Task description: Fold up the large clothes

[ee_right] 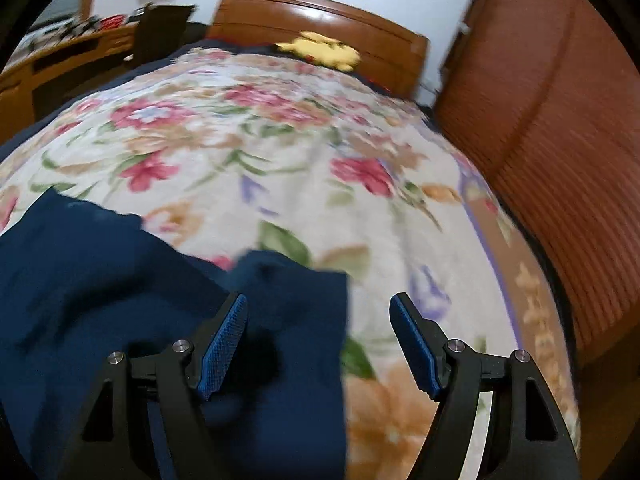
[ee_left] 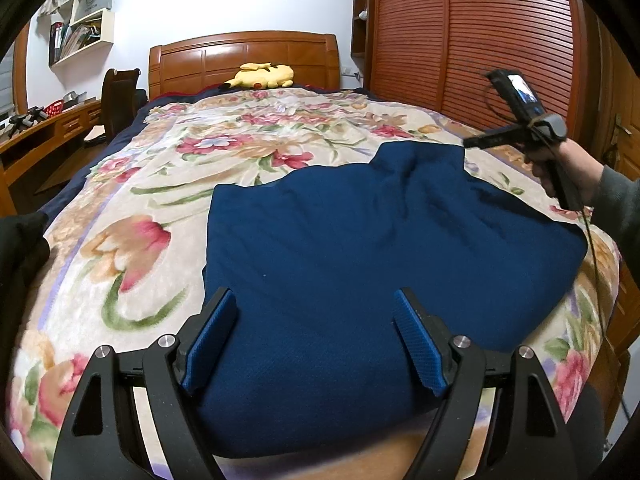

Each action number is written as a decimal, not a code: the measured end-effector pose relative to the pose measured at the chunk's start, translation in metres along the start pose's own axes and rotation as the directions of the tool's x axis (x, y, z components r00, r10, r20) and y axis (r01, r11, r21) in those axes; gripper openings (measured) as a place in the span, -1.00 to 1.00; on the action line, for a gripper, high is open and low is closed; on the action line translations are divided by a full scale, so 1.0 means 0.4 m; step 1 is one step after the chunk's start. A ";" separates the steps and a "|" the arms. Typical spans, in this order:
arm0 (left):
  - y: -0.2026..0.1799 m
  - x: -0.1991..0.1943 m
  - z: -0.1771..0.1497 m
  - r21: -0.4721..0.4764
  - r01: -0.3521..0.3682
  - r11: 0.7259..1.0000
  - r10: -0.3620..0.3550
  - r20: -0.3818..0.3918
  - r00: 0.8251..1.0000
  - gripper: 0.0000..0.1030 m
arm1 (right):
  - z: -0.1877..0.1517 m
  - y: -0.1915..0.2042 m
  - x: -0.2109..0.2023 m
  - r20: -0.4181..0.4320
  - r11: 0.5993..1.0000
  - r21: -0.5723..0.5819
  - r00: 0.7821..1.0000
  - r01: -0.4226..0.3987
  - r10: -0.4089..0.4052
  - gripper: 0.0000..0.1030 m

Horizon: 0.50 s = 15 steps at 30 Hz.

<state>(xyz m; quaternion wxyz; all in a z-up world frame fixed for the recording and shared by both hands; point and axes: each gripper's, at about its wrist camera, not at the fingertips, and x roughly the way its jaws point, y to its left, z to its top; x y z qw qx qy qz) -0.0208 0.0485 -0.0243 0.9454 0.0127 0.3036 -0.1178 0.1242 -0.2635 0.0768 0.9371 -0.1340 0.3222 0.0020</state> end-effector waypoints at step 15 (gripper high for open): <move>0.001 0.023 -0.004 0.006 -0.023 1.000 0.023 -0.014 1.000 0.58 | -0.082 -0.039 0.153 -0.186 0.993 0.103 0.979 -0.065 0.083 -0.25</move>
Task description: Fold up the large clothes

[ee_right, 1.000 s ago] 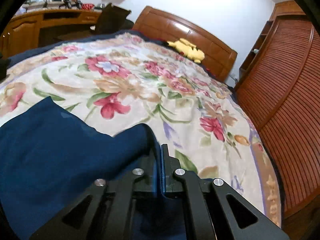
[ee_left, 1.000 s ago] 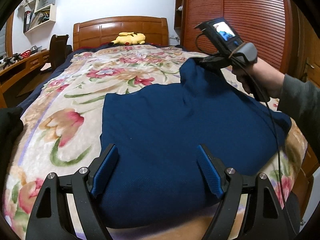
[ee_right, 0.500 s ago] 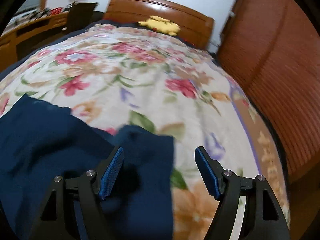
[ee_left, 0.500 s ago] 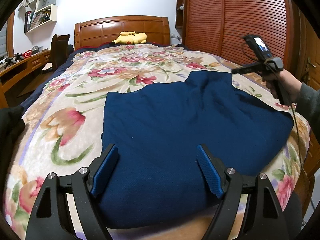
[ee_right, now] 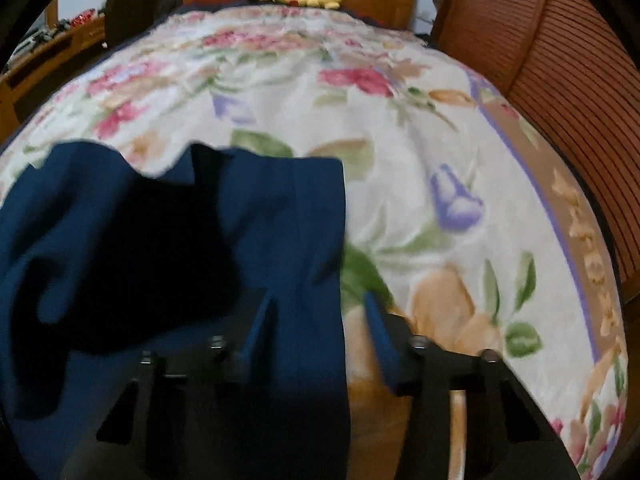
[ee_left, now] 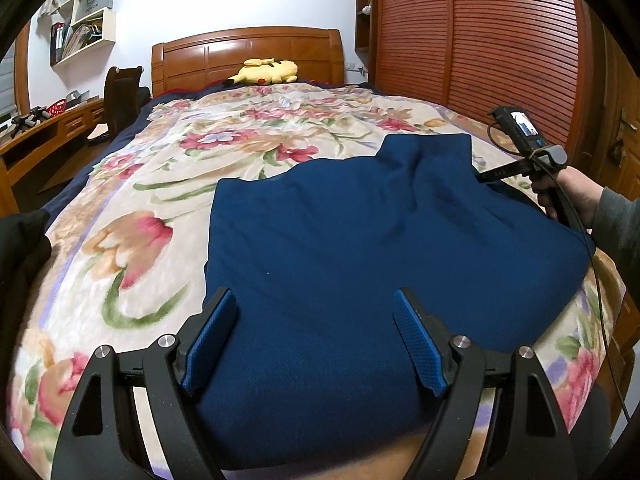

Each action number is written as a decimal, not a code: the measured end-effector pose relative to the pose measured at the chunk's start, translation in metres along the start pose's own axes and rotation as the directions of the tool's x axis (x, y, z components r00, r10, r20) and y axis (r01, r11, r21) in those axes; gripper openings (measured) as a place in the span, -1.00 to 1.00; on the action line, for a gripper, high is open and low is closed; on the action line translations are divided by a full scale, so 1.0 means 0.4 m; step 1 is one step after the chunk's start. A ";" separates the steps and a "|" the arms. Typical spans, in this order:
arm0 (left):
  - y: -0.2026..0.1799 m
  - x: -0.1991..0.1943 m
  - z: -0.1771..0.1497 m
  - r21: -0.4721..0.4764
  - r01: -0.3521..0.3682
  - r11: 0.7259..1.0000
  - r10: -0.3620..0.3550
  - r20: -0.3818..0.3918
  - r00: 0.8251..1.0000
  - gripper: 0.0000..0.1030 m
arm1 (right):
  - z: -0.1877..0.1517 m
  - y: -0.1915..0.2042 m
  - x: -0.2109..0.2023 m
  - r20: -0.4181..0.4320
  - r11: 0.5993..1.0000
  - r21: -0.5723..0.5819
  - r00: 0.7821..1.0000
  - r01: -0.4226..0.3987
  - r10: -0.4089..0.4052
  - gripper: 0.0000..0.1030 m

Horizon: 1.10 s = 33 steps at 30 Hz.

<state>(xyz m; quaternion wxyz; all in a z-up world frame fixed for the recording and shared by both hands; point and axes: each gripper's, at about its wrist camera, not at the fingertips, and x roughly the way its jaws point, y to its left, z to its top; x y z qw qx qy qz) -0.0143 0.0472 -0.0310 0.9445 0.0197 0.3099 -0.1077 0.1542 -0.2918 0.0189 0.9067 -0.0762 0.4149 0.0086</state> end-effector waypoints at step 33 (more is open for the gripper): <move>-0.019 0.003 -0.015 0.013 -0.023 1.000 0.023 -0.018 1.000 0.58 | -0.306 -0.024 -0.360 0.221 0.995 -0.055 0.971 -0.082 0.092 0.29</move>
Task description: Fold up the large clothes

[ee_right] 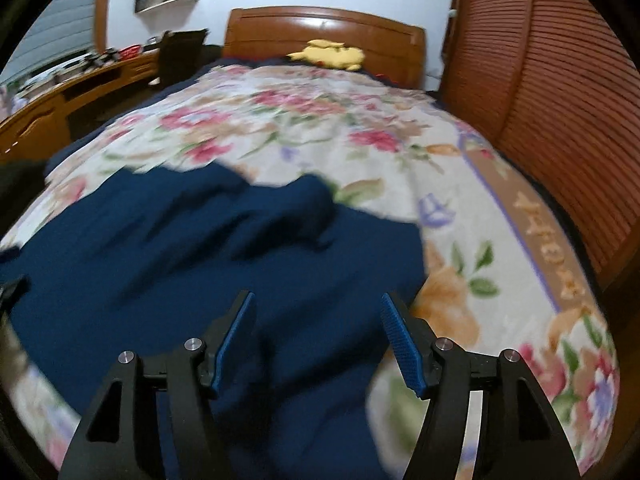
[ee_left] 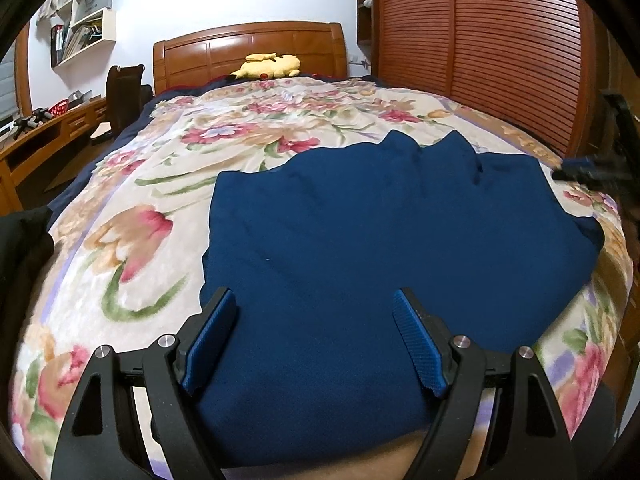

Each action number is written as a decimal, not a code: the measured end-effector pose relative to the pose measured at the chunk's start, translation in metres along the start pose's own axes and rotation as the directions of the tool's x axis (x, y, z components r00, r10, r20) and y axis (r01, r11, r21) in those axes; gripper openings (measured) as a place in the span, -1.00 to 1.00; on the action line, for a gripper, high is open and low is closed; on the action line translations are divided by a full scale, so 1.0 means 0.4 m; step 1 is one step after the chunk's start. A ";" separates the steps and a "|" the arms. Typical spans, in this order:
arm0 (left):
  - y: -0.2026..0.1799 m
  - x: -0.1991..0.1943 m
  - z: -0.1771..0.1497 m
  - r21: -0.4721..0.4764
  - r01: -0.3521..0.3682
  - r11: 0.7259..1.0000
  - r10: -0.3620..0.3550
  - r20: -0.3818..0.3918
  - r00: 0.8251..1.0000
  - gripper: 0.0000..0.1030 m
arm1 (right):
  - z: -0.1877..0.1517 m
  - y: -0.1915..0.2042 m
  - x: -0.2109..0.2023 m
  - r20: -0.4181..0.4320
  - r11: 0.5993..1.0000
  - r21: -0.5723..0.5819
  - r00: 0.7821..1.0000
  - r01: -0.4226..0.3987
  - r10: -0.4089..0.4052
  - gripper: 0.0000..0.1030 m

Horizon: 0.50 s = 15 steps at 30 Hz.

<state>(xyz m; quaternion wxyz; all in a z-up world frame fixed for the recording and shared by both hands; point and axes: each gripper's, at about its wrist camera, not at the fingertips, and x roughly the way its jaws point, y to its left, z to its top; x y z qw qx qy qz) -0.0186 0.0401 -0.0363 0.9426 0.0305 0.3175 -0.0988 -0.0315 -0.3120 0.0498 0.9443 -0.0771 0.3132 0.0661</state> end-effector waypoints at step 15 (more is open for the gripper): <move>-0.105 -0.063 -0.005 0.047 0.128 0.991 -0.131 0.062 0.989 0.58 | -0.222 -0.027 -0.085 -0.083 0.998 0.055 0.996 -0.006 0.011 0.29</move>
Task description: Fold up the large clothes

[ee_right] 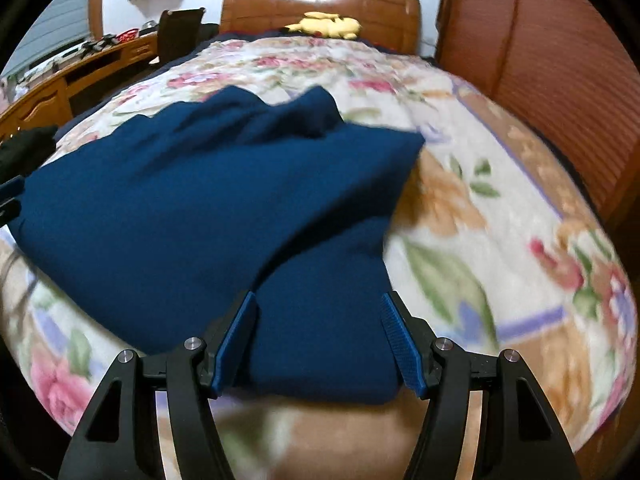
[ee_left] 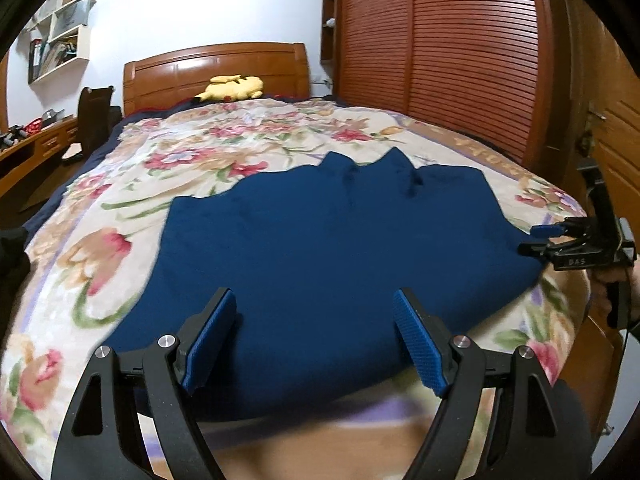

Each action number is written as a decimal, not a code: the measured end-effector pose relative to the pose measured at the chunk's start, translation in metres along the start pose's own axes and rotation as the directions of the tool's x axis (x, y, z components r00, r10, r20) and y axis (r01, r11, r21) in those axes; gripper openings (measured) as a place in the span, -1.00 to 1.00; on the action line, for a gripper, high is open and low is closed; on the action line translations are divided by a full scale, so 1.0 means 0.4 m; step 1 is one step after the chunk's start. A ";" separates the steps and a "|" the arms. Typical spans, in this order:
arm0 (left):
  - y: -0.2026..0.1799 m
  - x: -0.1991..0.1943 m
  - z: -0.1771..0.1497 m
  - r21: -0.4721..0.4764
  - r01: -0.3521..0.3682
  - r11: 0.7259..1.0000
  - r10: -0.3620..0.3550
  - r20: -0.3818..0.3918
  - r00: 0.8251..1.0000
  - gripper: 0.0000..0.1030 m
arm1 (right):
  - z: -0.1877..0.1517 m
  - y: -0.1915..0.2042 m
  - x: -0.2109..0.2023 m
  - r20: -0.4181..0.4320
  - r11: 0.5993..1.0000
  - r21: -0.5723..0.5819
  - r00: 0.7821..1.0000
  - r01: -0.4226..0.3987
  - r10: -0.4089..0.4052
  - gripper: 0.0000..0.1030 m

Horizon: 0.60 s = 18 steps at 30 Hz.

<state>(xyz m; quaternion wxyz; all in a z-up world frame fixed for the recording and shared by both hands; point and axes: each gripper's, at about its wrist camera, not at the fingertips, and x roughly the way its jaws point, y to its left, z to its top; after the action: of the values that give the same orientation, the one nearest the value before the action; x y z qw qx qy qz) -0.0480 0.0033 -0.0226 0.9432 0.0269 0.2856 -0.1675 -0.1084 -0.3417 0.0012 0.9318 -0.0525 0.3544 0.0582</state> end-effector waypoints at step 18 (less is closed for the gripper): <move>-0.097 0.056 0.011 0.029 0.058 0.998 -0.057 -0.015 0.998 0.58 | -0.035 -0.020 0.006 0.026 0.989 0.143 0.999 -0.045 0.042 0.62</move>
<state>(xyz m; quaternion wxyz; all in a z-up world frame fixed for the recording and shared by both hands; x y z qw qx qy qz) -0.0411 -0.0405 -0.0294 0.9354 0.0339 0.2904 -0.1987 -0.1149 -0.3516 -0.0103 0.9356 0.0229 0.3482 0.0535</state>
